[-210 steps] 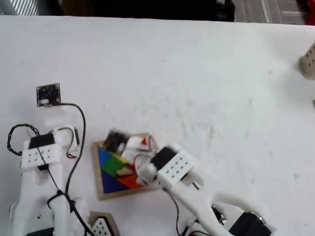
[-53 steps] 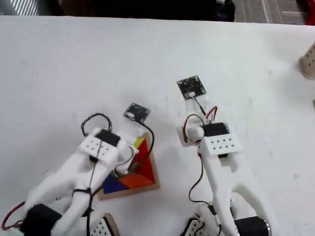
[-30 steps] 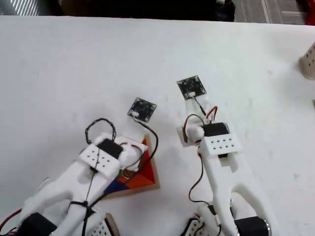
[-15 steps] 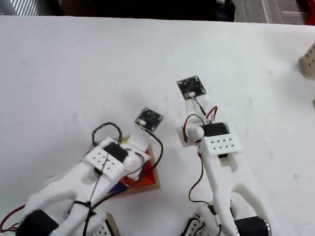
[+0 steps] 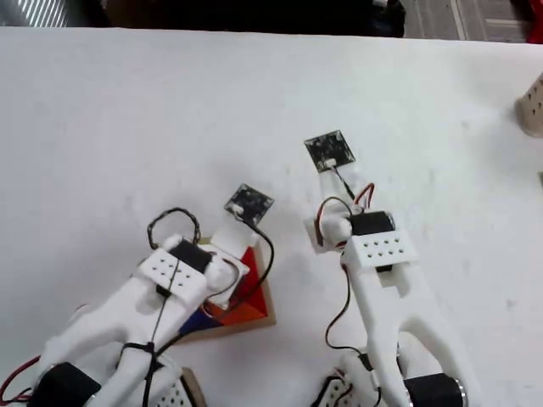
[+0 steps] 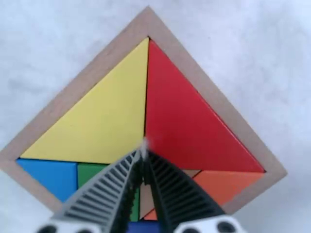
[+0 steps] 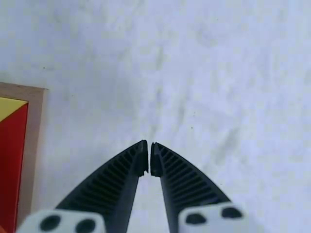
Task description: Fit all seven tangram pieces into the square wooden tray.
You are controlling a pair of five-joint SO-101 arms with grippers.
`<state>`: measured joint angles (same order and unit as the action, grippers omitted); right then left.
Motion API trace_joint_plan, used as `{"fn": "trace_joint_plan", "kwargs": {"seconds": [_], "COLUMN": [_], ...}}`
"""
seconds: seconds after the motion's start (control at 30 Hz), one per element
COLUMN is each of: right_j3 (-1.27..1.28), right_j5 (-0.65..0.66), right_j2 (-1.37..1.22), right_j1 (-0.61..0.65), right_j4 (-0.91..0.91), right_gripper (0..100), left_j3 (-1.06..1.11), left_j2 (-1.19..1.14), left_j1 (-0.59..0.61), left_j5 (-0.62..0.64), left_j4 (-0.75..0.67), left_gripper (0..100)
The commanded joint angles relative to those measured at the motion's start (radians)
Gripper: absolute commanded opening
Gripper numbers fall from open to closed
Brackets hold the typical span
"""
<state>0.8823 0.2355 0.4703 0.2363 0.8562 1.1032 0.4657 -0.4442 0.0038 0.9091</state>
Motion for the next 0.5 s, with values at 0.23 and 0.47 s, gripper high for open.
{"fn": "trace_joint_plan", "kwargs": {"seconds": [0.23,0.47], "right_j3": [-0.003,0.015], "right_j5": [0.005,0.002], "right_j2": [0.035,0.094], "right_j1": [-0.005,-0.035], "right_j4": [-0.019,0.007], "right_gripper": [1.8,1.8], "left_j3": [0.005,0.011], "left_j2": [0.317,0.440], "left_j1": [0.320,0.595], "left_j5": [0.000,-0.005], "left_j4": [0.002,0.018], "left_gripper": [2,2]}}
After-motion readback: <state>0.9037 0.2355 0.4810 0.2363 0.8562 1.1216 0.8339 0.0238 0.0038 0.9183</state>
